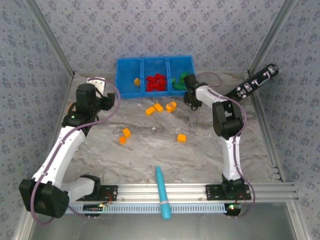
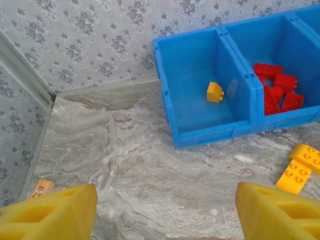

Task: Sort the legos into containers by color
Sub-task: Pick up the lego from the top-center of the table.

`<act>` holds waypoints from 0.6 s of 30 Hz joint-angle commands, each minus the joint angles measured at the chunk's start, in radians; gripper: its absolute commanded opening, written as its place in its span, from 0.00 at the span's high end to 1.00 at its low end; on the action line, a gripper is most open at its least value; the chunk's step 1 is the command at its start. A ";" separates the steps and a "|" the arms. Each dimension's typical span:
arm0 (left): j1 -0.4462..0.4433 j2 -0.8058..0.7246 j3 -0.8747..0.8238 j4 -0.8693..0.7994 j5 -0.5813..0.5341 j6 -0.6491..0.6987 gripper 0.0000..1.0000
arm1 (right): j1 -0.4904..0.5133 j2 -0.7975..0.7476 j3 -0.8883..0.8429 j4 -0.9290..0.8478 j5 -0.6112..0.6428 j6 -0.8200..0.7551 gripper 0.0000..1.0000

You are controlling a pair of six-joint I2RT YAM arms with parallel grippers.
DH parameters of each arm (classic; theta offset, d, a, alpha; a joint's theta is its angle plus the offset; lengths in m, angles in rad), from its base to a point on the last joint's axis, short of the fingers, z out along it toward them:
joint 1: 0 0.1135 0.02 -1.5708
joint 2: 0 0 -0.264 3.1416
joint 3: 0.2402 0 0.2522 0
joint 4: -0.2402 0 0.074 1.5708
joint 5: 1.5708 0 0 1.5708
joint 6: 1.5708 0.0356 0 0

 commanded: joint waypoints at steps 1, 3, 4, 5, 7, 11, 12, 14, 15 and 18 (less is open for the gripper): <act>0.005 -0.003 -0.005 0.036 0.021 0.000 0.26 | -0.008 -0.050 -0.065 -0.021 -0.004 -0.053 0.79; 0.005 -0.005 -0.007 0.037 0.021 -0.002 0.26 | 0.001 -0.114 -0.095 -0.048 0.001 -0.075 0.79; 0.005 -0.006 -0.007 0.037 0.023 -0.003 0.26 | 0.006 -0.149 -0.106 -0.061 0.007 -0.088 0.80; 0.005 -0.007 -0.006 0.038 0.024 -0.003 0.26 | 0.009 -0.179 -0.112 -0.074 0.011 -0.100 0.79; 0.005 -0.009 -0.007 0.038 0.029 -0.009 0.26 | 0.021 -0.242 -0.118 -0.104 0.022 -0.128 0.79; 0.006 -0.018 -0.010 0.038 0.030 -0.013 0.26 | 0.048 -0.338 -0.094 -0.144 0.048 -0.183 0.79; 0.006 -0.019 -0.010 0.039 0.029 -0.013 0.26 | 0.055 -0.350 -0.078 -0.150 0.053 -0.194 0.79; 0.005 -0.022 -0.011 0.039 0.031 -0.011 0.26 | 0.064 -0.360 -0.039 -0.144 0.055 -0.226 0.78; 0.005 -0.021 -0.013 0.040 0.031 -0.011 0.26 | 0.071 -0.360 -0.022 -0.123 0.054 -0.253 0.78; 0.005 -0.017 -0.003 0.023 0.031 0.008 0.26 | 0.086 -0.333 0.029 -0.031 0.026 -0.358 0.77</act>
